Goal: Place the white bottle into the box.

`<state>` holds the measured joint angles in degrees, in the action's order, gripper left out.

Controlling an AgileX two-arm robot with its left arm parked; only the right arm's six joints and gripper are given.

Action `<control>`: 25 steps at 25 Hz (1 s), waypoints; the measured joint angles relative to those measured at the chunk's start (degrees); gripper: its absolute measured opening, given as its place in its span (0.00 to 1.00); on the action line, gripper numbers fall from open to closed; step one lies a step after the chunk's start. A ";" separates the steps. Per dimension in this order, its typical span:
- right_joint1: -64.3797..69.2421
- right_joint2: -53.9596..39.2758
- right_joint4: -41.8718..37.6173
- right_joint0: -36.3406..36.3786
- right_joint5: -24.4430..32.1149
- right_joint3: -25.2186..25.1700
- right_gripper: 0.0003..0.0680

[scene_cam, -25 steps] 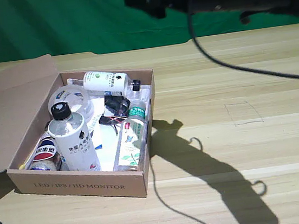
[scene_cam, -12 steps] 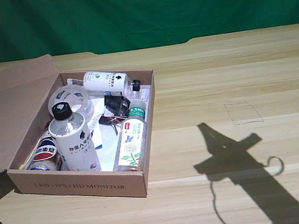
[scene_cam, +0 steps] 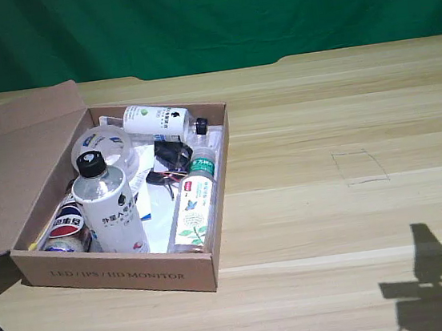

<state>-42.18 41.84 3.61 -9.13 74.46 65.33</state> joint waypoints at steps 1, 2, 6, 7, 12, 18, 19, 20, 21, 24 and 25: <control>2.08 -3.24 -0.78 0.00 0.00 0.19 0.00; 3.21 -5.23 -0.91 0.00 0.00 0.25 0.00; 6.96 -13.99 -0.91 0.00 0.00 0.54 0.00; 7.63 -15.64 -0.91 0.00 0.00 0.67 0.00; 11.07 -23.51 -0.91 0.00 0.00 1.68 0.00; 15.33 -25.81 0.84 0.00 0.00 3.13 0.00; 16.18 -25.81 2.45 0.00 0.05 3.20 0.00; 16.64 -25.81 3.40 0.00 0.05 3.20 0.00; 17.48 -26.10 5.17 0.00 0.05 3.13 0.00; 18.63 -26.63 7.30 0.00 0.05 2.39 0.00; 18.81 -26.63 7.62 0.00 0.05 2.32 0.00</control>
<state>-23.37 15.21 11.23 -9.13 74.52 67.65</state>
